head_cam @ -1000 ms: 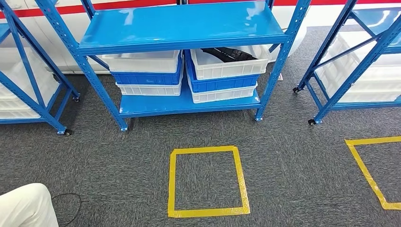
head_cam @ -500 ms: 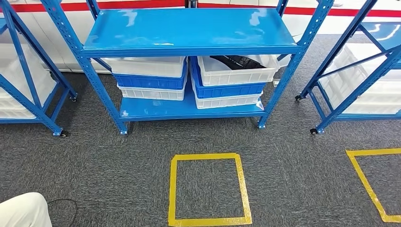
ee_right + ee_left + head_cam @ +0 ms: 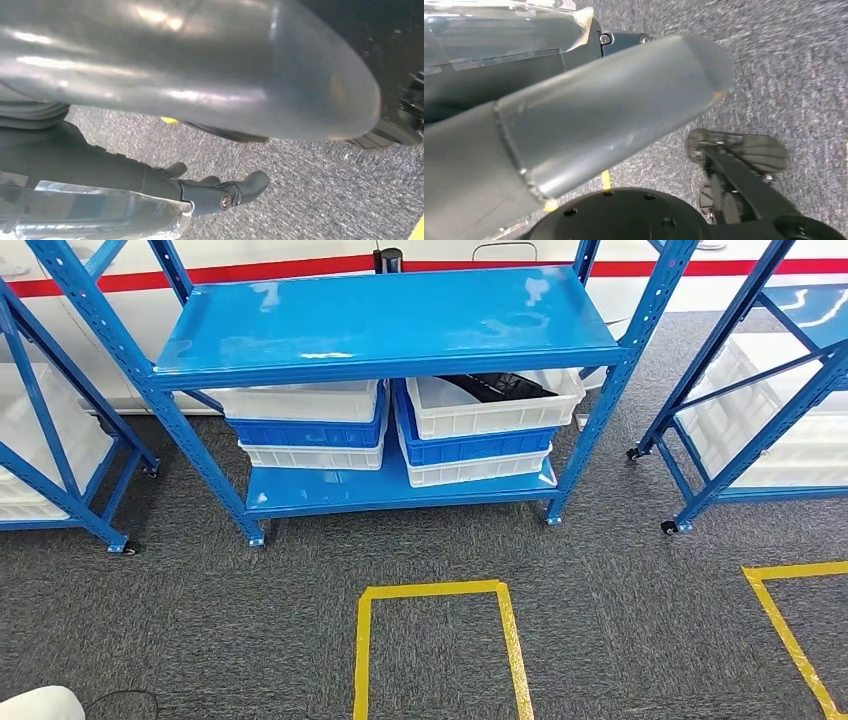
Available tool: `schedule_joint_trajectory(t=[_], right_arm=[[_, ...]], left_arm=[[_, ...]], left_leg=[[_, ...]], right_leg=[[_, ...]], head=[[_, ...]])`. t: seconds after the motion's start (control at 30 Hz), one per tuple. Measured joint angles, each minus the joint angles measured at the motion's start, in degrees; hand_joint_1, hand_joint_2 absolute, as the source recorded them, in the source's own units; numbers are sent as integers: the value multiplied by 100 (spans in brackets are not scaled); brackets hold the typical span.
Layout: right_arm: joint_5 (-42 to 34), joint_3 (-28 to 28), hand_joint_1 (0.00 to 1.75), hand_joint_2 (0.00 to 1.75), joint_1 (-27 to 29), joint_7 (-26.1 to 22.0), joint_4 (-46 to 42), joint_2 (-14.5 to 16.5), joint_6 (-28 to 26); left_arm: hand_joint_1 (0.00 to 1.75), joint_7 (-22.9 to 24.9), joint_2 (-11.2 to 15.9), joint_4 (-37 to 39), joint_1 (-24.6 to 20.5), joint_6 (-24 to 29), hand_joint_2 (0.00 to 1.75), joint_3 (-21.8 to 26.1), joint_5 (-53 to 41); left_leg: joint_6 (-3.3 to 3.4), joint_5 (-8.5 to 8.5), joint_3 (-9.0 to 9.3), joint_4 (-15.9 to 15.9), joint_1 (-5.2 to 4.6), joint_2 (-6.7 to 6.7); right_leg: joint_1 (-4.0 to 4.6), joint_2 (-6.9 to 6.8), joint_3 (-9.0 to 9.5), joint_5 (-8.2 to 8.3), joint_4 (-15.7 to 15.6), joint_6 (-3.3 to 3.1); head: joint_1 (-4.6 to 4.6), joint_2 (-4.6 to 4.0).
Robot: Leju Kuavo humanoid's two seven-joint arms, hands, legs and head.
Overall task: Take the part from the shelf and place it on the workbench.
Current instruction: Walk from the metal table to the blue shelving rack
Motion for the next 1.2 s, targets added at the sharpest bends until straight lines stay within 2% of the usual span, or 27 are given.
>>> schedule_joint_trajectory(t=[0.07,0.1,0.13,0.2,0.27,0.3,0.33,0.4,0.43,0.47,0.5,0.57,0.6,0.63,0.67,0.73,0.9,1.0,1.17,1.2], right_arm=[[-12,-25,0,0,24,-11,1,-1,-7],[-15,-33,0,0,28,-17,1,-2,-9],[-19,-39,0,0,31,-22,1,-5,-12],[-23,-48,0,0,37,-40,1,-11,-17],[-25,-57,0,0,39,-57,1,-17,-22],[-25,-60,0,0,34,-62,1,-18,-24],[-25,-61,0,0,28,-66,1,-19,-25],[-25,-61,0,0,28,-71,1,-20,-25],[-25,-61,0,0,42,-72,2,-21,-25],[-25,-62,0,0,60,-73,2,-22,-25],[-25,-62,0,0,76,-73,3,-24,-25],[-25,-64,0,0,91,-75,5,-33,-25],[-23,-64,0,0,91,-76,7,-37,-25],[-19,-64,0,0,86,-77,8,-39,-25],[-11,-63,0,0,83,-76,9,-42,-25],[11,-63,0,0,72,-70,8,-43,-25],[25,-63,0,0,24,-16,8,-29,19],[39,-63,0,0,-4,26,7,-2,54],[79,-63,0,0,-31,47,5,16,78],[87,-63,0,0,-39,52,5,16,81]], left_arm=[[0,6,16,1,1,-11,0,-1,-23],[0,10,18,1,-1,-17,0,-1,-32],[0,14,19,1,-2,-22,0,-3,-36],[0,23,23,0,3,-33,0,-6,-43],[0,28,23,0,12,-40,0,-7,-47],[0,29,23,0,9,-44,0,-8,-49],[0,29,23,0,3,-45,0,-8,-49],[0,29,25,0,-3,-47,0,-9,-49],[0,29,24,0,1,-48,0,-9,-49],[0,29,23,0,6,-48,0,-9,-49],[0,29,22,0,11,-49,0,-9,-49],[0,30,20,2,14,-43,0,-9,-48],[0,31,20,3,12,-30,0,-9,-47],[0,34,19,4,8,-4,0,-9,-46],[0,43,15,5,4,33,0,-9,-44],[0,64,10,4,-2,127,0,-8,-40],[0,88,13,4,-18,275,0,-3,3],[0,88,17,4,-22,320,0,3,33],[0,88,17,4,-25,361,0,14,46],[0,88,7,4,-26,369,0,23,52]], left_leg=[[2,519,164,-657,23,19],[26,662,236,-897,18,28],[65,722,276,-1025,5,33],[183,705,328,-1077,-23,25],[290,758,449,-1115,-31,15],[328,750,515,-1121,-35,15],[352,731,552,-1127,-41,17],[387,659,610,-1127,-65,10],[396,611,653,-1127,-78,1],[399,560,710,-1127,-91,-13],[395,505,778,-1127,-101,-26],[373,388,923,-1134,-110,-43],[350,336,985,-1139,-112,-46],[317,291,1027,-1148,-113,-46],[282,264,1066,-1152,-115,-42],[251,245,1118,-1168,-121,-30],[270,266,1219,-1261,-120,5],[285,257,1239,-1297,-126,11],[378,206,1266,-1396,-138,18],[384,243,1292,-1459,-120,25]], right_leg=[[-4,10,100,-94,7,62],[4,14,128,-139,6,105],[22,16,142,-177,-8,152],[49,17,212,-197,15,254],[42,7,238,-245,154,305],[36,0,157,-301,320,300],[28,-5,-11,-386,599,280],[33,-9,-472,-597,1261,259],[39,-9,-657,-681,1448,261],[45,-9,-749,-695,1447,275],[51,-9,-739,-612,1244,297],[75,-18,-575,-202,594,316],[102,-31,-508,-35,351,294],[134,-41,-449,93,232,244],[157,-47,-429,135,214,180],[160,-40,-348,158,170,118],[128,4,-266,129,97,90],[114,16,-266,115,91,97],[117,3,-271,133,73,124],[143,0,-265,147,61,137]], head=[[-5,0],[-10,0],[-13,0],[-17,0],[-20,0],[-16,0],[-14,0],[-5,0],[-5,0],[-3,0],[-3,0],[-3,0],[-2,0],[1,0],[-3,0],[-7,0],[-27,0],[-30,0],[-27,0],[-27,0]])
